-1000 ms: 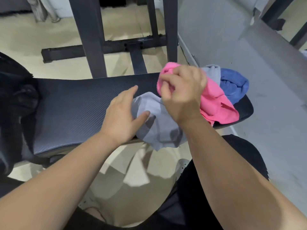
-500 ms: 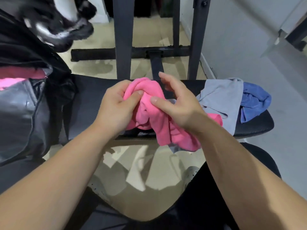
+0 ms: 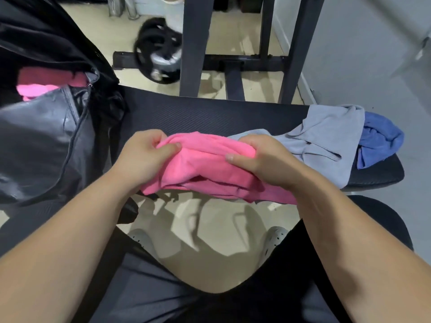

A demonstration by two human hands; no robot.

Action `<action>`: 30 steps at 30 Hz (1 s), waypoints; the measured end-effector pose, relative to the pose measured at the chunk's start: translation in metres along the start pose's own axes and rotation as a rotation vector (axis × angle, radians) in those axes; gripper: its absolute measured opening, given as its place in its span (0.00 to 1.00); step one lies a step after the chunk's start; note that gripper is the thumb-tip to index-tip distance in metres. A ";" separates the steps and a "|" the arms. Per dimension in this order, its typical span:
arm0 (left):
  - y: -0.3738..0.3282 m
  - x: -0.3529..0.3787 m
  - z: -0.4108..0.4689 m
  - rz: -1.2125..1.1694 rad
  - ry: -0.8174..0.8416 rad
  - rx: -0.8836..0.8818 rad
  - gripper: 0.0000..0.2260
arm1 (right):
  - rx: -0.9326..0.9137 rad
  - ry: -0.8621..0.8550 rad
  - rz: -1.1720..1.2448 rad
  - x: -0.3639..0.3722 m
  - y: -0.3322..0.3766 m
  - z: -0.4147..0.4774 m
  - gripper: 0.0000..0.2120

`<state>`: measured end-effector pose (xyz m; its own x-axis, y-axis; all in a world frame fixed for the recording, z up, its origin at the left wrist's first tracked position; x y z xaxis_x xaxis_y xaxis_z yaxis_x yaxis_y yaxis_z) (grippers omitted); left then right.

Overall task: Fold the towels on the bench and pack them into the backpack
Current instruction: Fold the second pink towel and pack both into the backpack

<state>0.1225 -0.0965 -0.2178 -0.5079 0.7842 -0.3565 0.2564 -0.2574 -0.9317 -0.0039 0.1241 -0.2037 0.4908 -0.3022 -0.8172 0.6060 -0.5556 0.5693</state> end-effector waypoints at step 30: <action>-0.022 0.004 0.002 -0.113 -0.058 -0.024 0.12 | -0.011 0.213 -0.437 0.011 -0.017 -0.018 0.63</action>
<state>0.1135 -0.0892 -0.1990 -0.5810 0.7734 -0.2537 0.2143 -0.1554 -0.9643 0.0027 0.1443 -0.2203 0.3053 0.1235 -0.9442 0.7902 -0.5862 0.1788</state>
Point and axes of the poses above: each hand's wrist, its own z-axis towards the middle knuckle, its own x-axis out of the palm, y = z × x, the point moved 5 cm from there along z, towards the middle knuckle, and after that the axes turned 14 degrees about -z, right-handed, at the moved point
